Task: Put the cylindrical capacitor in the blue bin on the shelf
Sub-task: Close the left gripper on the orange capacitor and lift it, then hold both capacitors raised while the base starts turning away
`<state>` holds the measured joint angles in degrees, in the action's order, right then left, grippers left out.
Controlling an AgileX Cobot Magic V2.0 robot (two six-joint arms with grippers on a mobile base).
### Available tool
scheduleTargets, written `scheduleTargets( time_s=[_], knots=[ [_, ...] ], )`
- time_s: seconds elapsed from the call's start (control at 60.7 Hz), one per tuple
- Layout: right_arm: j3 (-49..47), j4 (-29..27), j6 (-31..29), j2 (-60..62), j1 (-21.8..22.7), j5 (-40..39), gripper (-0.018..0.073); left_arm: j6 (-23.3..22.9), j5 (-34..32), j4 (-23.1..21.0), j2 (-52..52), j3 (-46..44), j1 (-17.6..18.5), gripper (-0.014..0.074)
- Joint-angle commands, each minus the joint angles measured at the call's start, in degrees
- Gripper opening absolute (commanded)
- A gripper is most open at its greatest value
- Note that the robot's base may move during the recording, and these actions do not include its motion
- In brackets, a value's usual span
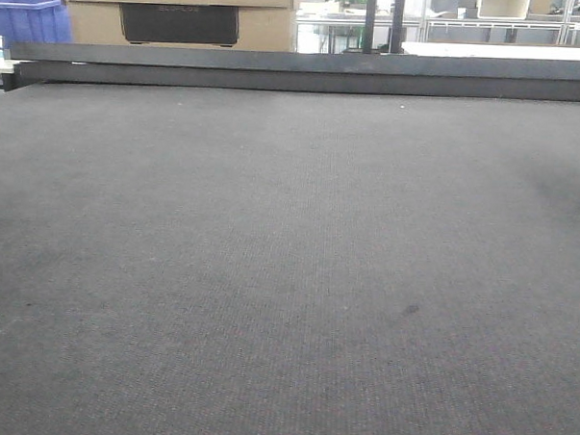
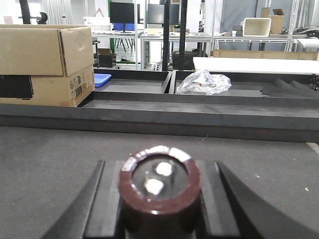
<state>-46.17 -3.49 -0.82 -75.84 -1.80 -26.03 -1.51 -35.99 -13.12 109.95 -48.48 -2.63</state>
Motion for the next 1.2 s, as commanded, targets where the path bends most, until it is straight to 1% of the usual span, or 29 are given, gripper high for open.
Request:
scheduleTargets(
  time_s=[0.0, 0.033, 0.066, 0.115, 0.165, 0.181, 0.214, 0.231, 0.28, 0.362, 0.395, 0.461, 0.511, 0.593, 0.692, 0.741, 0.823, 0.922, 1.087, 1.186],
  knots=[
    [0.2, 0.4, -0.1, 0.7, -0.1, -1.0, -0.0146, 0.0, -0.4, -0.1, 0.1, -0.4, 0.0, 0.0512],
    [0.2, 0.4, -0.1, 0.7, -0.1, -0.6, -0.0146, 0.0, -0.4, -0.1, 0.1, -0.4, 0.0, 0.0465],
    [0.2, 0.4, -0.1, 0.7, -0.1, 0.0, -0.0146, 0.0, -0.4, -0.1, 0.1, -0.4, 0.0, 0.0395],
    [0.2, 0.4, -0.1, 0.7, -0.1, 0.9, -0.0146, 0.0, -0.4, -0.1, 0.1, -0.4, 0.0, 0.0261],
    [0.2, 0.4, -0.1, 0.7, -0.1, 2.0, -0.0146, 0.0, -0.4, 0.0, 0.1, -0.4, 0.0, 0.0151],
    [0.2, 0.4, -0.1, 0.7, -0.1, 2.7, -0.0146, 0.0, -0.3, 0.4, 0.1, -0.4, 0.0, 0.0096],
    [0.2, 0.4, -0.1, 0.7, -0.1, 3.6, -0.0146, 0.0, 0.1, 1.3, 0.0, -0.4, 0.0, 0.0024],
    [0.2, 0.4, -0.1, 0.7, -0.1, 4.3, -0.0146, 0.0, 0.5, 2.0, -0.2, -0.4, 0.0, -0.0027],
    [0.1, 0.4, -0.1, 0.7, -0.1, 6.7, -0.0146, 0.0, 1.4, 3.6, -0.9, -0.4, 0.0, -0.0114],
    [-1.2, 0.4, -0.1, 1.1, -0.1, 12.3, -0.0146, 0.0, 4.2, 7.2, -3.4, -0.4, 0.1, -0.0111],
    [-2.2, 0.4, -0.1, 1.3, -0.1, 15.7, -0.0146, 0.0, 5.7, 8.4, -5.0, -0.4, 0.4, -0.0111],
    [-4.2, 0.4, -0.1, 1.7, -0.1, 22.5, -0.0146, 0.0, 9.3, 9.5, -8.1, -0.5, 0.6, -0.0111],
    [-6.3, 0.4, -0.1, 1.8, -0.1, 27.4, -0.0146, 0.0, 13.3, 10.3, -11.1, -1.2, 0.7, -0.0111],
    [-9.6, 0.4, -0.1, 1.8, -0.1, 33.8, -0.0146, 0.0, 23.2, 11.6, -16.5, -3.4, 1.1, -0.0111],
    [-12.2, 0.4, -0.1, 1.8, -0.1, 39.8, -0.0146, 0.0, 34.2, 15.3, -21.6, -7.0, 2.3, -0.0111],
    [-13.3, 0.4, -0.1, 1.8, -0.1, 42.7, -0.0146, 0.0, 40.5, 17.3, -24.4, -9.3, 3.4, -0.0111],
    [-14.2, 0.4, -0.1, 2.5, -0.1, 47.6, -0.0146, 0.0, 47.2, 18.7, -27.7, -12.7, 5.5, -0.0111],
    [-14.1, 0.4, -0.1, 5.6, -0.1, 50.8, -0.0146, 0.0, 55.2, 20.0, -32.4, -16.7, 8.8, -0.0111],
    [-12.5, 0.8, -0.1, 13.2, -0.1, 53.2, -0.0146, 0.0, 63.6, 19.8, -39.2, -20.1, 13.9, -0.0111],
    [-12.2, 0.8, -0.1, 18.0, -0.1, 58.5, -0.0146, 0.0, 68.2, 19.8, -43.5, -20.4, 15.8, -0.0111]
  ],
)
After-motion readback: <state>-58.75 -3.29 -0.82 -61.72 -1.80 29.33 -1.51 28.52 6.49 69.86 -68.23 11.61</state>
